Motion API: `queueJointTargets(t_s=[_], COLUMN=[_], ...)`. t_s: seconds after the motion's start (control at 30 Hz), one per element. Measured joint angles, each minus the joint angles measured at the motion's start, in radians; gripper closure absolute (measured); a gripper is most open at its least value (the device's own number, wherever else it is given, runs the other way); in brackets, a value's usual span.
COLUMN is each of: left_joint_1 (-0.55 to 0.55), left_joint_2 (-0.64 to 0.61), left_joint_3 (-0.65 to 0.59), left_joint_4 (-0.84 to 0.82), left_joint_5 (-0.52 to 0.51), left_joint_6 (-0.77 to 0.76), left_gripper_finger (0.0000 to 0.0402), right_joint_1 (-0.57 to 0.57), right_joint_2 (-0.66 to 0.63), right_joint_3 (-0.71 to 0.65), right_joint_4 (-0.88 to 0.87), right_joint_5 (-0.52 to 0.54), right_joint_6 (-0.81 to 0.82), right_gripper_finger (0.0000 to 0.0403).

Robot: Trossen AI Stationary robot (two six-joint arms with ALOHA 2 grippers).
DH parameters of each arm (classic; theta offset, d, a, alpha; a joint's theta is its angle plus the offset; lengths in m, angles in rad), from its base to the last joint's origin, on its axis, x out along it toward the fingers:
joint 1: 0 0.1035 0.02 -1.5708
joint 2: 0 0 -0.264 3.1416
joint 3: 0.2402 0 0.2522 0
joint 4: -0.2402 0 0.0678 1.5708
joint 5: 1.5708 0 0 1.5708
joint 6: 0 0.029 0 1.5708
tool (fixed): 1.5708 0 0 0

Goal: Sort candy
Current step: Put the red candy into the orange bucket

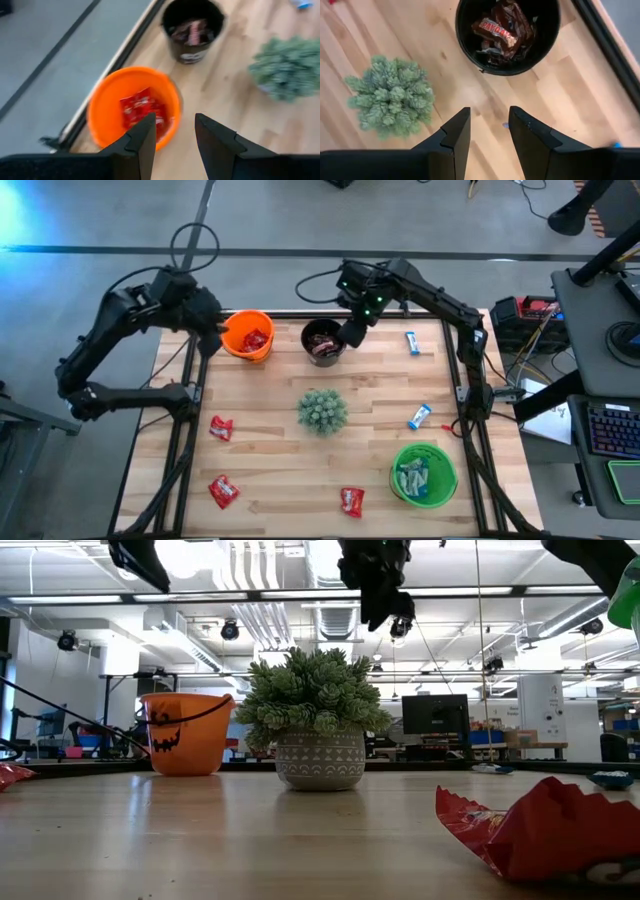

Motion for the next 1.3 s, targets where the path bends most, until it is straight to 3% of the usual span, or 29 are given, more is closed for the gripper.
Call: queueJointTargets(t_s=[0.23,0.47,0.8,1.07,1.3], left_joint_1=[0.000,-0.001,-0.002,-0.016,-0.016], left_joint_2=[-0.077,-0.150,-0.213,-0.266,-0.289], left_joint_3=[-0.044,-0.117,-0.181,-0.165,-0.162], left_joint_4=[0.000,0.000,0.027,0.044,0.044], left_joint_5=[0.082,0.099,0.195,0.222,0.222], left_joint_6=[0.008,0.065,0.169,0.193,0.158], left_gripper_finger=[0.0283,0.0283,0.0283,0.0277,0.0245], right_joint_1=[0.062,0.191,0.348,0.429,0.498], right_joint_2=[-0.013,-0.045,-0.042,-0.040,-0.040], right_joint_3=[0.000,0.000,0.000,0.000,-0.001], right_joint_4=[-0.001,-0.001,-0.002,0.018,0.064], right_joint_5=[-0.111,-0.114,0.095,0.140,0.144], right_joint_6=[0.121,0.322,0.601,0.775,0.870], right_gripper_finger=[0.0276,0.0273,0.0266,0.0237,0.0214])
